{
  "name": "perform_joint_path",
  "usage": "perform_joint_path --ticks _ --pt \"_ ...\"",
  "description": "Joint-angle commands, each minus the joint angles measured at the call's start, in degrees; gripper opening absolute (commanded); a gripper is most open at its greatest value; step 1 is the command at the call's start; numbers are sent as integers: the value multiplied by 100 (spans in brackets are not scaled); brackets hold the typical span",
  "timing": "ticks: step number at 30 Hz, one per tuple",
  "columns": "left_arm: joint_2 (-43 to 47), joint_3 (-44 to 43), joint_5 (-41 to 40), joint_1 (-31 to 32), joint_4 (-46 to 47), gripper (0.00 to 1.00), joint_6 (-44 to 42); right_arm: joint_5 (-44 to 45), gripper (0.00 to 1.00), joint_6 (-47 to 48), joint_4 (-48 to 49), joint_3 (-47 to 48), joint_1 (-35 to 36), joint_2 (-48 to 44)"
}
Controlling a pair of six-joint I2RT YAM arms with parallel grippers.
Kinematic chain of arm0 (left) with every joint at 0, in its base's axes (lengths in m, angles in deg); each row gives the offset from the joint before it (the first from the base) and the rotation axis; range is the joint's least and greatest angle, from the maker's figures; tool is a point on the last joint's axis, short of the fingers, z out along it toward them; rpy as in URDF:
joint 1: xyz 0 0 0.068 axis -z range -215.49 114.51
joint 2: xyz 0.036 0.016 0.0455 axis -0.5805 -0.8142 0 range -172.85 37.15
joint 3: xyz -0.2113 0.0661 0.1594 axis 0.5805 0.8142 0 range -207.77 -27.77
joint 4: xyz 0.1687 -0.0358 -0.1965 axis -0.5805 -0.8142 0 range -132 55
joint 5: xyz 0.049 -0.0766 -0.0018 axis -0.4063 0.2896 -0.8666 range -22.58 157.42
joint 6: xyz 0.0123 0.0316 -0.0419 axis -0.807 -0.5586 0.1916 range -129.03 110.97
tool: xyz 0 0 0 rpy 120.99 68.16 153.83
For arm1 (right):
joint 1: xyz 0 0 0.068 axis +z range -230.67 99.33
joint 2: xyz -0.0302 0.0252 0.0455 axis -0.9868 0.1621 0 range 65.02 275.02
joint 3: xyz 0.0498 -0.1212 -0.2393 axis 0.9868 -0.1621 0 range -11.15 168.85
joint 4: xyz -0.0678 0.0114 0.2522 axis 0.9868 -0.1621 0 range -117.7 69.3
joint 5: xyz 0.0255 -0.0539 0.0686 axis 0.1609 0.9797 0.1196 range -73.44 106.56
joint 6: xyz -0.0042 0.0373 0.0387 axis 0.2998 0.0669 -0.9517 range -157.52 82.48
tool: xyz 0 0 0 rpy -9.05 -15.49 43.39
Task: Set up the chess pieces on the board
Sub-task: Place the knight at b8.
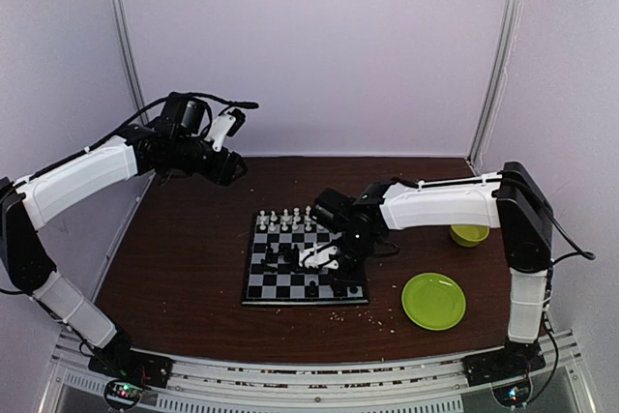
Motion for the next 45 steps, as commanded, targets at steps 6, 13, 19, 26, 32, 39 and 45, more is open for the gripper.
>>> perform_joint_path --ticks 6,13,19,26,32,39,45 --pt "-65 -170 113 -27 101 54 -1 142 12 58 -57 -39 2 77" --pt "-67 -172 143 -24 101 54 -6 169 9 88 -109 -52 -3 43" --pt "-72 -174 153 -25 94 54 2 201 6 130 -163 -81 -2 26" --pt "-87 -181 175 -26 95 55 3 195 6 146 -174 -133 3 -29" --pt "-109 -181 188 -22 93 55 16 178 13 122 -180 -97 2 -43" --pt "-139 -184 205 -25 90 55 12 -7 20 100 -385 164 -6 -352" --pt "-147 -190 236 -25 87 58 18 -284 21 140 -805 956 -142 -236"
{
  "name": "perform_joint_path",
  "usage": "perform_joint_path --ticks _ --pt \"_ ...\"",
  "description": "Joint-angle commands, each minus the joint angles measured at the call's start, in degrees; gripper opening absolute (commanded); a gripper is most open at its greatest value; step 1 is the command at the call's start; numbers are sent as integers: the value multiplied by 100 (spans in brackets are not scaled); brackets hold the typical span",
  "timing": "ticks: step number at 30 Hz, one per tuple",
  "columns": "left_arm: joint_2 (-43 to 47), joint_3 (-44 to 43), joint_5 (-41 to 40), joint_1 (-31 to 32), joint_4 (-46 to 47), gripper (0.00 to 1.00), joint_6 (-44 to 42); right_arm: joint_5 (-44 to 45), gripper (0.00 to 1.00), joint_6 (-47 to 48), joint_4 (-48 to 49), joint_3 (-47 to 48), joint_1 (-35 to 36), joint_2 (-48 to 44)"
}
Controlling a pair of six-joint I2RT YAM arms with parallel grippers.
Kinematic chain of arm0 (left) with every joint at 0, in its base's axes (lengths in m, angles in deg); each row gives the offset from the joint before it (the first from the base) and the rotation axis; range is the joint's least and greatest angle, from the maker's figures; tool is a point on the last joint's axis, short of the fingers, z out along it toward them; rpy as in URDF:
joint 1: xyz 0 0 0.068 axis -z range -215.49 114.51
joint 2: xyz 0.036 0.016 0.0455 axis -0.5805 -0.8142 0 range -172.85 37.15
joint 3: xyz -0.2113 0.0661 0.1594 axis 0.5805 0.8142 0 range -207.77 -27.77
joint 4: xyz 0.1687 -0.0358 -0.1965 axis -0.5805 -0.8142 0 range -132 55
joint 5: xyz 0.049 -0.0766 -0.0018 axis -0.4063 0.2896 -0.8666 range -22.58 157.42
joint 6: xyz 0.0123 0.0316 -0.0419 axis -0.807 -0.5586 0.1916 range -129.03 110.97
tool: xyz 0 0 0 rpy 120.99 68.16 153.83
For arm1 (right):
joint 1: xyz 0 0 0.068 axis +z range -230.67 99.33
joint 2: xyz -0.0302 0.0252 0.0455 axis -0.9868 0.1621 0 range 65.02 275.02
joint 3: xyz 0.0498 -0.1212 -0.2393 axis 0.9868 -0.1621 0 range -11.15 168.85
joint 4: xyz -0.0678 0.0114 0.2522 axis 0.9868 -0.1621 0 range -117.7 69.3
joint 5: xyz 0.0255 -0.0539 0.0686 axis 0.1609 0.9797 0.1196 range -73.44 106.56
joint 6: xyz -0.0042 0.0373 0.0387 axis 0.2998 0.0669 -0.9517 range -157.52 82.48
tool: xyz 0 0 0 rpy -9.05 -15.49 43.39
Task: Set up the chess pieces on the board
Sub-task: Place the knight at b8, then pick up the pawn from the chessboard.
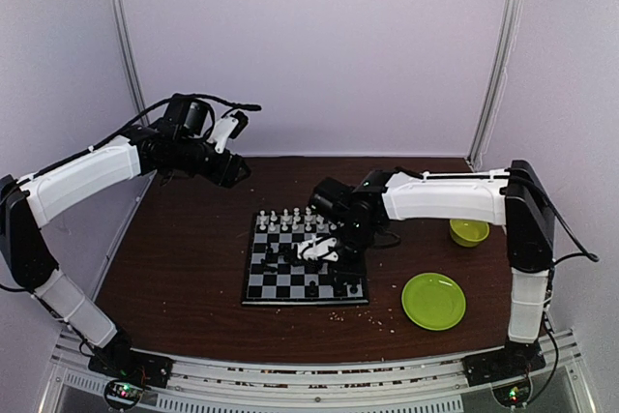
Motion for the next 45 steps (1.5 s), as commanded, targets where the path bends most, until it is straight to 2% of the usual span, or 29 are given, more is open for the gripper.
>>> perform_joint_path --ticks 1,10,38,41,45 --pt "-34 -172 113 -27 89 60 10 -233 21 -11 -322 751 -153 -109" --pt "20 -155 -64 -25 60 63 141 235 23 -605 -179 1693 -511 742" --pt "-19 -188 112 -22 43 63 137 137 20 -808 -190 2151 -638 1644" --pt "-16 -190 117 -27 38 63 140 127 17 -811 -191 2151 -641 1667" --pt "-12 -190 121 -22 41 63 130 103 7 -827 -224 2185 -655 1703"
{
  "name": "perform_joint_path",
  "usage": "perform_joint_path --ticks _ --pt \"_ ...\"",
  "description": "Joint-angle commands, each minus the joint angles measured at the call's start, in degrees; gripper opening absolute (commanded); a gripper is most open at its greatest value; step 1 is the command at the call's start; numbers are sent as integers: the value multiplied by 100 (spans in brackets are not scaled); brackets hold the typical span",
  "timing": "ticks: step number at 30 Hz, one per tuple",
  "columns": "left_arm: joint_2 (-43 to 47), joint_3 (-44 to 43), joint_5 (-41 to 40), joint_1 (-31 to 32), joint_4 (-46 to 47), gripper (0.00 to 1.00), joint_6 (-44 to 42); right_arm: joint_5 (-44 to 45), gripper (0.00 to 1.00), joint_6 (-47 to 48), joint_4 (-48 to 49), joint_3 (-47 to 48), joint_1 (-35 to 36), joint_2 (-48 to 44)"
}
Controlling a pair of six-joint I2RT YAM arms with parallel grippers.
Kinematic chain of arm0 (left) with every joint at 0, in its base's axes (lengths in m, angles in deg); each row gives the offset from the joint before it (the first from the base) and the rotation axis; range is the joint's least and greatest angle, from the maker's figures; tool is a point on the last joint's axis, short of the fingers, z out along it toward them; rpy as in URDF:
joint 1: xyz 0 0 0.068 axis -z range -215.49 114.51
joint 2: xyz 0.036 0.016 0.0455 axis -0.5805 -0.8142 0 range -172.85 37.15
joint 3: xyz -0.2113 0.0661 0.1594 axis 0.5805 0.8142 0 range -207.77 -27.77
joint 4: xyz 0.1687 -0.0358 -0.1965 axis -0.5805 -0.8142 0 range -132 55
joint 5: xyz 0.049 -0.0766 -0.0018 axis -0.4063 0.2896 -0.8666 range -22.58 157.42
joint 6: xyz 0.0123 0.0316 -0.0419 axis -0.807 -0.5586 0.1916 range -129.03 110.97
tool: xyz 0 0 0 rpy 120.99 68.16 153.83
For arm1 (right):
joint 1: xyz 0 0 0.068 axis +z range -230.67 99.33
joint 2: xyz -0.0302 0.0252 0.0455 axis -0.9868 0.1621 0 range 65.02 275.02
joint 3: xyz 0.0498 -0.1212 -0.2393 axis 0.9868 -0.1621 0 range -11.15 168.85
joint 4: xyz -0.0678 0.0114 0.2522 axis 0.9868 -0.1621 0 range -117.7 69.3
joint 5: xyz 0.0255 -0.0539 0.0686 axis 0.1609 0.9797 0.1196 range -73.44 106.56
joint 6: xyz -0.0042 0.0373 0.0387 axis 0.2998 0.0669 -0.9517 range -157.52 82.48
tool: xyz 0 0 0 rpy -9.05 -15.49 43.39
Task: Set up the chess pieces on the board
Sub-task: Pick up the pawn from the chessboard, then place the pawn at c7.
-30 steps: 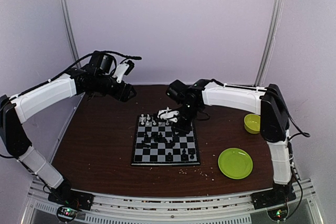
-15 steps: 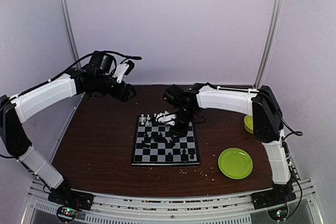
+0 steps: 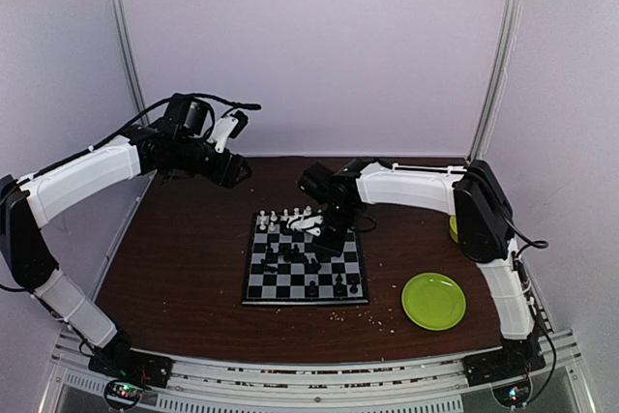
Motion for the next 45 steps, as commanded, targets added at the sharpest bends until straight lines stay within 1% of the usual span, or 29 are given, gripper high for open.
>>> perform_joint_path --ticks 1,5,15,24,29,45 --pt "-1 -181 61 -26 45 63 45 -3 5 -61 -109 190 -47 66" --pt "-3 -181 70 -27 42 63 45 15 2 -73 -125 162 -73 -27" --pt "-2 -181 97 -24 44 63 47 -16 1 -90 -49 -186 -142 -667" --pt "-35 -190 104 -21 36 63 51 -597 2 94 -14 -883 -53 -1192" --pt "-44 -188 72 -23 36 63 50 -742 2 207 -7 -1078 71 -1181" --pt "-63 -190 88 -22 27 63 44 -661 3 331 -133 -1009 325 -859"
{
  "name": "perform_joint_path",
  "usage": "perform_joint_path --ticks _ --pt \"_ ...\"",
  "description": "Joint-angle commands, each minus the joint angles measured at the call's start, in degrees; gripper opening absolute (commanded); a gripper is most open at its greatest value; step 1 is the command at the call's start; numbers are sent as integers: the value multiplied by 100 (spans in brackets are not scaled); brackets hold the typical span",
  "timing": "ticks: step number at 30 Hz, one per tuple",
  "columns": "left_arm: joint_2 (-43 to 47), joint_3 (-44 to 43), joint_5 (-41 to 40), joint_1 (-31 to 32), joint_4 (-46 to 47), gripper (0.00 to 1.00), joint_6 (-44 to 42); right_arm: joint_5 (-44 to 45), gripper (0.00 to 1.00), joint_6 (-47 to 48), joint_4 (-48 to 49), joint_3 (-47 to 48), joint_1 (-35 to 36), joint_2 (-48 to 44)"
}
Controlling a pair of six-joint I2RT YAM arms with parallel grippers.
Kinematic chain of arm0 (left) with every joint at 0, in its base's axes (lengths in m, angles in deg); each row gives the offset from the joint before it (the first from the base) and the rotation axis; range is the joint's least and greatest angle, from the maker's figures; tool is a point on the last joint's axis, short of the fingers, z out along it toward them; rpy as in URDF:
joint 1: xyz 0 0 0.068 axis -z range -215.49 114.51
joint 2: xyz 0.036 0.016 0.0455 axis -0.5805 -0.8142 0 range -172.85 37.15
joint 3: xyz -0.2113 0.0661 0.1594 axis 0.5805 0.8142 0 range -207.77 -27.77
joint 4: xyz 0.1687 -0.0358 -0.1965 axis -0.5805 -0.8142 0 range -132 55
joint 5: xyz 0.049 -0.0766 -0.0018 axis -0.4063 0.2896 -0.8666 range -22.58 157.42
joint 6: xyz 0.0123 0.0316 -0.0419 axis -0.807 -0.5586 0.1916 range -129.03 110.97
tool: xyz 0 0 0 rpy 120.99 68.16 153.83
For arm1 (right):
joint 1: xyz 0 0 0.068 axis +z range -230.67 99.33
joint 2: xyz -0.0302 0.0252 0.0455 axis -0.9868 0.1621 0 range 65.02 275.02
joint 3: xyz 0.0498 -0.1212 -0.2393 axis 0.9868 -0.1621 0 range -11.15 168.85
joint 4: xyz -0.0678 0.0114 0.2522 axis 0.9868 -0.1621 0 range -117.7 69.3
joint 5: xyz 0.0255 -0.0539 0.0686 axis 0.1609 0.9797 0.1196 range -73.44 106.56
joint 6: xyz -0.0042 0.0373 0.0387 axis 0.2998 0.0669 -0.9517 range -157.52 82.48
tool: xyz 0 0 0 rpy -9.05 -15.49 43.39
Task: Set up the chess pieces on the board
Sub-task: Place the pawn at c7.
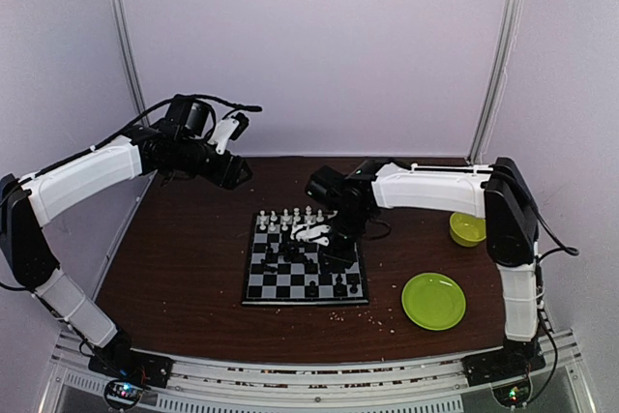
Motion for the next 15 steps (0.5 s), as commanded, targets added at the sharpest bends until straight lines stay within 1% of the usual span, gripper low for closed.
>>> perform_joint_path --ticks 1,15 --pt "-24 -190 59 -26 73 62 45 10 3 54 -96 29 52 165" --pt "-44 -199 112 -27 64 62 45 214 5 -49 -47 202 70 465"
